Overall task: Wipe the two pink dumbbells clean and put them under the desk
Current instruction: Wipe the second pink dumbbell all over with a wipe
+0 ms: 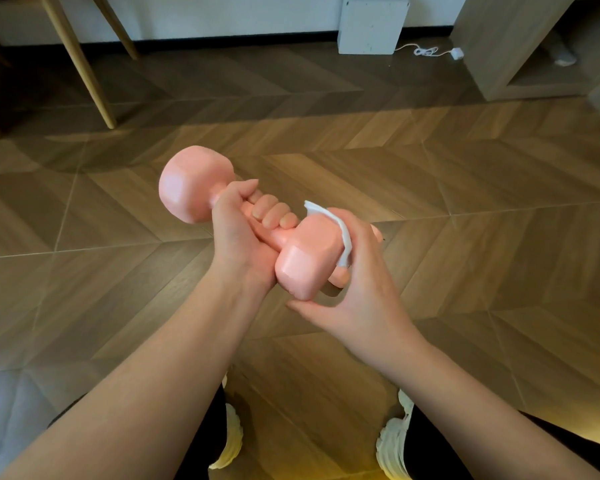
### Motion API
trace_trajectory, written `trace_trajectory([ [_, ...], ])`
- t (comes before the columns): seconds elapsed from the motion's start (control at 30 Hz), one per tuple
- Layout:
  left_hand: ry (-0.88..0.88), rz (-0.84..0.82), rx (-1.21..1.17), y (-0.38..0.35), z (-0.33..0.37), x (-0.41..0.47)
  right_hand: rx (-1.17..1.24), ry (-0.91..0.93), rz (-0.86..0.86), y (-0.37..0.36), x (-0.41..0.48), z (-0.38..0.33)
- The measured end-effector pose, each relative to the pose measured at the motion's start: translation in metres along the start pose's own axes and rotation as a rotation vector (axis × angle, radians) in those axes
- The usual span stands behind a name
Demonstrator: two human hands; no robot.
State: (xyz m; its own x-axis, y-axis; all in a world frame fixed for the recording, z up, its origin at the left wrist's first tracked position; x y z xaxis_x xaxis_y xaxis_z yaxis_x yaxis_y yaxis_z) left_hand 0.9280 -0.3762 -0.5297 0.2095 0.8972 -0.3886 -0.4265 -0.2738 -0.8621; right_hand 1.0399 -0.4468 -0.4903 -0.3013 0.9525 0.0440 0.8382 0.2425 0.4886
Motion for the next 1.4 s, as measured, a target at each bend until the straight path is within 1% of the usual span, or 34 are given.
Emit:
trace_trajectory([
  [0.07, 0.012, 0.001, -0.008, -0.002, -0.003, -0.002, -0.034, 0.009, 0.035, 0.003, -0.001, -0.003],
  [0.1, 0.022, 0.013, -0.009, -0.003, -0.004, -0.002, -0.097, 0.044, 0.062, 0.007, -0.002, -0.007],
  [0.17, 0.039, 0.059, 0.026, -0.003, -0.005, -0.004, -0.314, 0.166, 0.1, 0.01, -0.003, -0.018],
  [0.23, 0.059, 0.127, 0.084, 0.002, -0.005, -0.006, -0.528, 0.267, 0.096, 0.005, -0.005, -0.025],
  [0.27, 0.076, 0.158, 0.098, 0.006, -0.007, -0.007, -0.587, 0.28, 0.085, 0.002, -0.006, -0.024],
  [0.33, 0.091, 0.189, 0.096, 0.013, -0.008, -0.008, -0.618, 0.254, 0.052, -0.003, -0.007, -0.02],
  [0.43, 0.045, 0.178, 0.101, 0.017, -0.004, -0.004, -0.582, 0.207, 0.001, -0.006, -0.005, -0.015],
  [0.53, -0.017, 0.143, 0.141, 0.013, 0.005, -0.001, -0.389, 0.136, -0.041, -0.007, -0.001, -0.013],
  [0.63, -0.029, 0.127, 0.142, 0.011, 0.008, 0.0, -0.185, -0.024, -0.035, -0.003, 0.0, -0.002],
  [0.67, -0.023, 0.128, 0.136, 0.012, 0.007, 0.0, -0.151, -0.052, -0.033, -0.002, 0.001, 0.001],
  [0.73, -0.013, 0.135, 0.103, 0.014, 0.006, 0.0, -0.204, 0.016, -0.025, 0.0, 0.001, -0.006],
  [0.83, 0.005, 0.126, 0.079, 0.015, 0.004, 0.0, -0.417, 0.229, 0.006, -0.001, -0.004, -0.025],
  [0.9, 0.013, 0.118, 0.095, 0.015, 0.004, 0.001, -0.495, 0.286, 0.021, -0.001, -0.005, -0.029],
  [1.0, -0.019, 0.104, 0.116, 0.01, 0.005, 0.001, -0.445, 0.192, -0.007, 0.002, -0.002, -0.021],
  [1.13, -0.02, 0.102, 0.081, 0.008, 0.004, 0.0, -0.203, -0.06, -0.077, 0.004, 0.004, -0.002],
  [1.17, -0.016, 0.105, 0.078, 0.009, 0.003, -0.001, -0.136, -0.091, -0.1, 0.003, 0.005, 0.001],
  [1.23, -0.01, 0.115, 0.077, 0.011, 0.003, -0.001, -0.011, -0.101, -0.126, 0.001, 0.005, 0.006],
  [1.3, -0.007, 0.117, 0.075, 0.011, 0.002, -0.001, 0.017, -0.091, -0.13, 0.0, 0.005, 0.005],
  [1.37, 0.002, 0.108, 0.065, 0.01, 0.002, -0.001, -0.086, -0.031, -0.099, 0.002, 0.004, -0.004],
  [1.4, 0.006, 0.103, 0.055, 0.01, 0.002, 0.0, -0.173, 0.031, -0.072, 0.004, 0.004, -0.011],
])
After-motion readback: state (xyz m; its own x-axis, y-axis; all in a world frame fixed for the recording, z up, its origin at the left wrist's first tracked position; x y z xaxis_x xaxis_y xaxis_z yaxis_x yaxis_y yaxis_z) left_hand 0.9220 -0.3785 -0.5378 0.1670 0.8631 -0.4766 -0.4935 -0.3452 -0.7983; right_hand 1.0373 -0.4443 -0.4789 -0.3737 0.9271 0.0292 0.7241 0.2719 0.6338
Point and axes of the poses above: each hand's wrist, its own x-axis towards the middle knuckle, its own y-axis out of the back of the hand, z = x × y, the point moved 8 cm from there along x, towards the middle knuckle, and after that the axes turned 15 degrees about -z, right-handed, at the moved point
